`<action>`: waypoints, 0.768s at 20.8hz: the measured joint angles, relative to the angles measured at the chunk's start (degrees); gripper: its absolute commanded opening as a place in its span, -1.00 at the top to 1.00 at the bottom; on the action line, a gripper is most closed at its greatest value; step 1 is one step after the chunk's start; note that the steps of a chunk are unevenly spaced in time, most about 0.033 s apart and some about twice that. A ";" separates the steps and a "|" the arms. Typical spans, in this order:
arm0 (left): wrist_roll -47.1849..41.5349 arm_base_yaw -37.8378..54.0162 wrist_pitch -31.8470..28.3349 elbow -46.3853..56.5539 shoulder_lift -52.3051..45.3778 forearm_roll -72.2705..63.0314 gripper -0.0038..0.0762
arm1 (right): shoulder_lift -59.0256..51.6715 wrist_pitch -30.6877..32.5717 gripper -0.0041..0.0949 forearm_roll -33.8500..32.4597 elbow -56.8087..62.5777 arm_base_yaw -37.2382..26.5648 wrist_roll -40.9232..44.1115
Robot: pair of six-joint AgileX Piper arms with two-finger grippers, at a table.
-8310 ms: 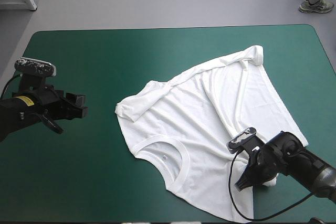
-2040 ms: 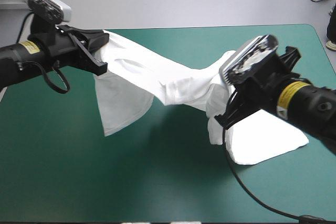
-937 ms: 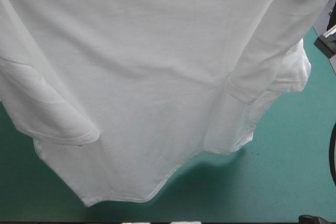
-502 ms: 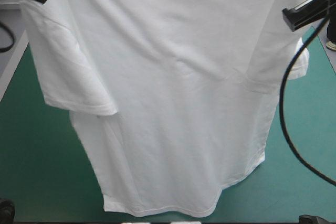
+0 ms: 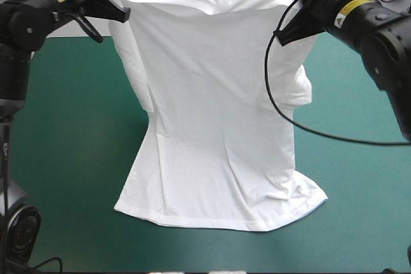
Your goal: Fold the cloth
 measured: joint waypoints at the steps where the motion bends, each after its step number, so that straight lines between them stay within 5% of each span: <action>1: -0.15 0.32 -0.96 1.77 0.55 0.00 0.86 | 1.31 -1.08 0.95 4.50 0.72 -3.87 -1.55; 2: -0.36 1.27 -3.48 4.37 2.28 -1.42 0.86 | 4.76 -3.12 0.95 14.34 1.46 -10.03 -5.46; 6: -0.18 4.51 -8.92 5.70 8.33 -6.43 0.86 | 13.20 -8.63 0.95 26.84 1.82 -16.93 -12.49; 16: 3.29 5.69 -11.73 5.81 29.25 -9.68 0.85 | 35.80 -14.08 0.93 32.00 1.88 -18.02 -18.86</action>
